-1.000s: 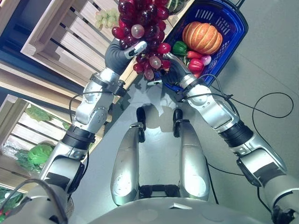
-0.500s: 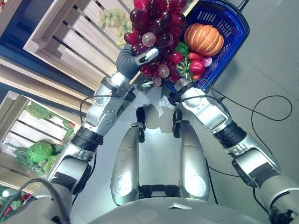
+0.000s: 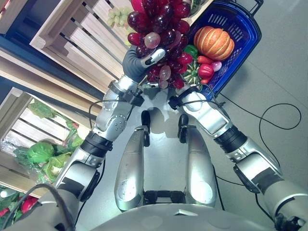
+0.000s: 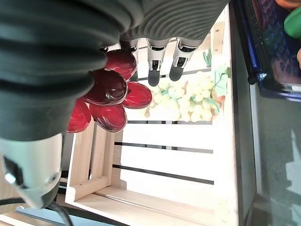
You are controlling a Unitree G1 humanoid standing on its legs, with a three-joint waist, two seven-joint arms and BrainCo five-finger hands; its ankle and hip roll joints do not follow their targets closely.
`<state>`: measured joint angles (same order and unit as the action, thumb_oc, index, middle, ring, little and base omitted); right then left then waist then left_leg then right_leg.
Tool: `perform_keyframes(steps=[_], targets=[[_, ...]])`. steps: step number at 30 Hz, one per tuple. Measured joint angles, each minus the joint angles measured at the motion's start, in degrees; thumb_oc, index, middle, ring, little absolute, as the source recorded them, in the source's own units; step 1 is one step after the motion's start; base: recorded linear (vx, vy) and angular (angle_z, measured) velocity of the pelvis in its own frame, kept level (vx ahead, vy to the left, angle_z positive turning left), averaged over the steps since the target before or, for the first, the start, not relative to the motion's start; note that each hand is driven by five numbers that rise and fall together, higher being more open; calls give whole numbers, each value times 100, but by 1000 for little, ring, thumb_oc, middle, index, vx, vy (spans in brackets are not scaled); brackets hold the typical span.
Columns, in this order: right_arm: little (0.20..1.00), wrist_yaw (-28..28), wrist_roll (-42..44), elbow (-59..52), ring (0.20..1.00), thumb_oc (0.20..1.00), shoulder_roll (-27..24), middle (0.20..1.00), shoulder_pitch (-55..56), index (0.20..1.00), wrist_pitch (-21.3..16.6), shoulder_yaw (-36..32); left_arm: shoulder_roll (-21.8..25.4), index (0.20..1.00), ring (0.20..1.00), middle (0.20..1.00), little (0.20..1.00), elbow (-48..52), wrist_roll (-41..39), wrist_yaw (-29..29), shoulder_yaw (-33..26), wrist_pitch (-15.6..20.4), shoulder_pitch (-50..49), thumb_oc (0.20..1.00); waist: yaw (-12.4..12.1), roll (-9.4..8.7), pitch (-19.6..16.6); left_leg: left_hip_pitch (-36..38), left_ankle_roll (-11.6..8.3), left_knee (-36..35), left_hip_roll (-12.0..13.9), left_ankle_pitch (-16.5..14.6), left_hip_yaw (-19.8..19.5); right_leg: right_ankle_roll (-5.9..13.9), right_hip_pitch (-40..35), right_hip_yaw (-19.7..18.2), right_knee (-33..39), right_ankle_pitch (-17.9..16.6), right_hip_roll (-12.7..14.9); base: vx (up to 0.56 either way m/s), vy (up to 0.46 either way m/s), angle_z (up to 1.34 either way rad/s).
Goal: Pick up fruits and vegetables into the basket
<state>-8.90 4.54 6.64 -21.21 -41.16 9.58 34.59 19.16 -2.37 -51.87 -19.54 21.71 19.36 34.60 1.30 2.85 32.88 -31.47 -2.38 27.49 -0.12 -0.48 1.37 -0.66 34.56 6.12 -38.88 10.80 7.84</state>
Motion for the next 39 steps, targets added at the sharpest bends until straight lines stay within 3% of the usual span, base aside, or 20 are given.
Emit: perform_keyframes(steps=[4, 10, 13, 16, 19, 23, 27, 34, 39], targets=[[1000, -181, -111, 29, 1000, 1000, 18, 1000, -12, 1000, 145, -2, 0, 200, 200, 200, 200, -3, 1, -5, 0, 113, -2, 200, 4, 0, 0, 1, 2, 2, -1, 1, -1, 0, -3, 2, 0, 0, 1, 0, 0, 0], [1000, -690, -337, 269, 1000, 1000, 0, 1000, 4, 1000, 1123, -35, 78, 200, 200, 200, 200, -1, 172, 157, -12, 407, 5, 200, 15, -1, 0, 2, 5, 4, -1, 1, 3, 2, -6, -3, 13, -1, 1, 3, 27, 0], [1000, -1186, 110, 126, 1000, 1000, -70, 1000, 368, 1000, 1480, -619, 324, 200, 200, 200, 200, 189, 490, 515, -69, 440, -22, 200, 70, -4, 2, 3, 25, 4, 7, -19, 25, 16, -4, -48, 54, -10, -29, 22, 88, -5], [1000, -1430, 410, -240, 1000, 1000, -121, 1000, 1004, 1000, 1477, -1313, 418, 200, 200, 200, 200, 531, 712, 732, -357, 463, -199, 200, 187, -14, 7, 14, 64, 3, 22, -69, 105, 52, -7, -143, 135, -45, -64, 32, 130, -14], [1000, -1565, 604, -608, 1000, 1000, -267, 1000, 1810, 1000, 1003, -1824, 410, 200, 200, 200, 200, 800, 877, 943, -664, 586, -518, 200, 380, -22, 12, 100, 133, 5, 22, -164, 306, 128, -33, -338, 202, -97, -79, 32, 146, -30], [1000, -1095, 594, -1720, 1000, 1000, -334, 1000, 2564, 1000, -136, -2025, 389, 200, 200, 200, 200, 987, 976, 1131, -853, 720, -830, 200, 688, -24, 13, 177, 201, 4, 19, -251, 501, 204, -42, -532, 283, -141, -86, 13, 115, -23], [1000, -337, 605, -2519, 1000, 1000, -242, 1000, 2525, 1000, -858, -1819, 252, 200, 200, 200, 200, 1011, 1040, 1157, -850, 769, -955, 200, 710, -21, 12, 250, 194, -95, 22, -242, 586, 206, -30, -603, 284, -139, -93, -1, 38, -8], [1000, 686, 1026, -2734, 1000, 1000, -212, 1000, 2140, 1000, -1088, -1328, -64, 200, 200, 200, 200, 1114, 1104, 1195, -827, 848, -1096, 200, 628, -17, 12, 269, 160, -282, 12, -137, 642, 202, 73, -657, 267, -133, -95, -13, -8, -2], [1000, 905, 1062, -2731, 1000, 1000, -198, 1000, 1541, 1000, -1092, -951, -62, 200, 200, 200, 200, 1112, 1175, 1317, -632, 827, -991, 200, 484, -3, 17, 164, 119, -278, 16, -87, 593, 138, 203, -593, 167, -102, -90, -18, -63, 6]])
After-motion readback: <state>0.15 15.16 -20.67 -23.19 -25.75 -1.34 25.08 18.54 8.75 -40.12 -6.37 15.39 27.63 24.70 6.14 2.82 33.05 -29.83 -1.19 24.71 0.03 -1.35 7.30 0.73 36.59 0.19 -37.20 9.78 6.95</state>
